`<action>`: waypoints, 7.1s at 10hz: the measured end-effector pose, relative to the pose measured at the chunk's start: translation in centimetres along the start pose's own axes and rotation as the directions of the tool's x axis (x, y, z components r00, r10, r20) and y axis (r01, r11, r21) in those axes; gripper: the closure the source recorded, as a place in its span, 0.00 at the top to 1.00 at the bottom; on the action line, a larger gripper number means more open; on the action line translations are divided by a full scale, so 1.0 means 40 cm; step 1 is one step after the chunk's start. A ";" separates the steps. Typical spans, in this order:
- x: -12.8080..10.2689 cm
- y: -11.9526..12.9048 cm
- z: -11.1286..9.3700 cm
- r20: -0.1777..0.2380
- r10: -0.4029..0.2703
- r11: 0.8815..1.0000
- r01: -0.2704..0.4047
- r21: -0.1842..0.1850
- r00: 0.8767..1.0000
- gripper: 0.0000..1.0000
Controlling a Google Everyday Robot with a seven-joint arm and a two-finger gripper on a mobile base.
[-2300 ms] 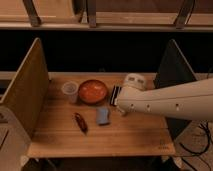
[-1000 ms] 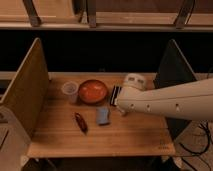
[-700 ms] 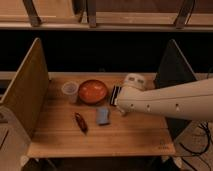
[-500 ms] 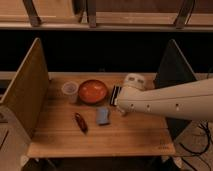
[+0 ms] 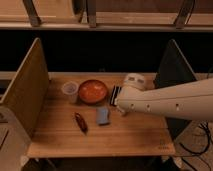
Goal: Stand the bottle upright
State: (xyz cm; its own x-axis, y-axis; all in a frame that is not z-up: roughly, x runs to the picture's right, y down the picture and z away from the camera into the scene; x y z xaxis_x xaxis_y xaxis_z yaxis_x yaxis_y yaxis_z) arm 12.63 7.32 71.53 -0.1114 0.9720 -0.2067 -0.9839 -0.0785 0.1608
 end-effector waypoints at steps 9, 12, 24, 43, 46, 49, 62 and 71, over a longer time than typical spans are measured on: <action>-0.012 -0.012 0.006 0.003 0.003 1.000 -0.003 0.016 1.000 0.80; -0.015 -0.010 0.007 0.005 0.008 1.000 -0.008 0.008 1.000 0.80; -0.359 -0.138 0.156 0.193 0.413 0.816 -0.267 -0.512 0.890 0.80; -0.217 -0.122 0.516 -0.129 0.603 0.788 -0.613 -0.057 0.787 0.80; -0.205 -0.119 0.524 -0.142 0.604 0.787 -0.615 -0.046 0.784 0.80; -0.199 -0.118 0.531 -0.147 0.602 0.789 -0.613 -0.042 0.785 0.80; -0.193 -0.130 0.627 -0.149 0.624 0.779 -0.626 0.041 0.767 0.19; -0.296 -0.101 0.446 -0.047 0.552 0.813 -0.549 -0.195 0.833 0.00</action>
State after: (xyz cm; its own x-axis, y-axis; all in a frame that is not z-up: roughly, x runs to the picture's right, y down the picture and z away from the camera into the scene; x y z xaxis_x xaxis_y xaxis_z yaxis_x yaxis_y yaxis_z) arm 20.44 0.06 90.56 -0.6419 0.7559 -0.1285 -0.7657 -0.6407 0.0563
